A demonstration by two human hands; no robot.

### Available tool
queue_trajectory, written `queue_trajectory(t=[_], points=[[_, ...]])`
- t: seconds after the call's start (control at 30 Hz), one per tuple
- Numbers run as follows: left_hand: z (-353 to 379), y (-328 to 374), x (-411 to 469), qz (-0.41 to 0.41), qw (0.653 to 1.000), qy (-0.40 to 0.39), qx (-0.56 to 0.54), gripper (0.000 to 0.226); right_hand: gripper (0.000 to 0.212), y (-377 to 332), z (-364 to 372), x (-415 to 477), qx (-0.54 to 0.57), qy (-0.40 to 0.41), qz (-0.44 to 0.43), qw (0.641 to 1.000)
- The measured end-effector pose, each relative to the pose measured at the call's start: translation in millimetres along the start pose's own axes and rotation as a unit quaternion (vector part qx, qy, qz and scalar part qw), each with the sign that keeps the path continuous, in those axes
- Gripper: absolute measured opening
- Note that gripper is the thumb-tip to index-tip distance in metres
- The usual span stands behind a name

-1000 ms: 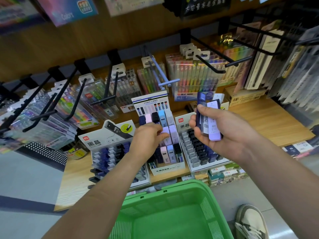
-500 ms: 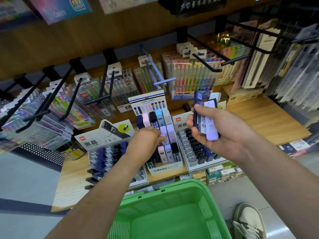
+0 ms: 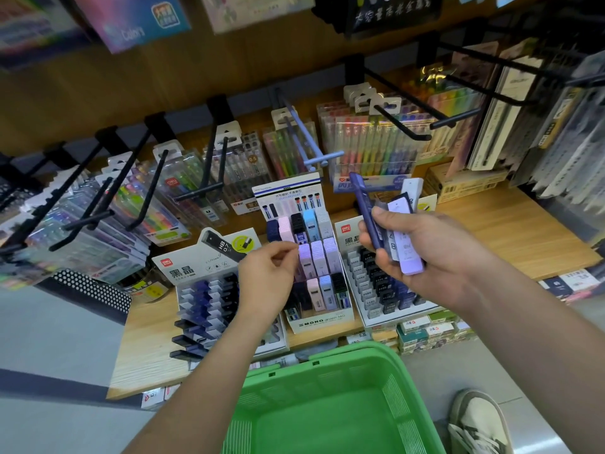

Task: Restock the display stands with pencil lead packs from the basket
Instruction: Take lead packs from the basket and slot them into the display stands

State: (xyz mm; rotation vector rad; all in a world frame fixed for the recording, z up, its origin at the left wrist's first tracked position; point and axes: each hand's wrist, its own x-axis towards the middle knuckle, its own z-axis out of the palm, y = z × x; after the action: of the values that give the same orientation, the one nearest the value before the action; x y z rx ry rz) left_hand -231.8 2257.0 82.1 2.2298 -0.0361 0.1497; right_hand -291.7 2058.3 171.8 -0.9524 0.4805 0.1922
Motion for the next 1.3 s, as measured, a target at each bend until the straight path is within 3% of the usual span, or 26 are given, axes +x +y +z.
queue_trajectory(t=[0.1,0.23,0.37,0.5,0.67,0.83,0.97,1.03,1.2,1.3], points=[[-20.1,19.7,-7.6,-0.1,0.963,-0.086,-0.234,0.017,0.009,2.3,0.8,0.0,-0.054,-0.018,-0.001,0.998],[-45.2,49.4,-18.4,-0.095,0.896,-0.173,-0.397,0.028,0.008,10.4,4.7,-2.4,-0.168,-0.063,-0.001,0.984],[-54.2,62.6,-24.1,-0.069,0.891,-0.192,-0.405,0.038,0.011,15.2,14.3,-5.2,-0.243,-0.091,-0.013,0.966],[-58.4,60.1,-27.4,-0.047,0.92,-0.153,-0.359,0.029,0.009,17.4,17.5,-4.9,-0.279,-0.077,-0.016,0.957],[-59.1,54.4,-33.4,-0.041,0.929,-0.135,-0.343,0.016,0.011,13.8,12.1,-2.9,-0.305,-0.087,0.032,0.948],[-82.5,46.9,-22.0,-0.035,0.971,-0.044,-0.232,0.022,0.017,15.3,6.9,-0.1,-0.302,-0.099,0.049,0.947],[-112.9,27.7,-4.7,-0.033,0.995,-0.005,-0.095,0.007,0.02,19.5,10.9,2.1,-0.24,-0.049,0.053,0.968],[-126.2,15.1,-3.8,-0.016,1.0,-0.005,-0.019,0.013,0.022,23.4,15.2,2.7,-0.188,-0.027,0.065,0.98],[-157.3,-15.0,-20.5,0.056,0.966,-0.049,0.246,0.007,0.008,39.4,33.3,3.3,-0.107,-0.043,0.091,0.989],[-171.8,-34.1,-29.3,0.06,0.942,-0.072,0.322,0.009,0.013,50.6,45.5,4.1,-0.075,-0.065,0.102,0.99]])
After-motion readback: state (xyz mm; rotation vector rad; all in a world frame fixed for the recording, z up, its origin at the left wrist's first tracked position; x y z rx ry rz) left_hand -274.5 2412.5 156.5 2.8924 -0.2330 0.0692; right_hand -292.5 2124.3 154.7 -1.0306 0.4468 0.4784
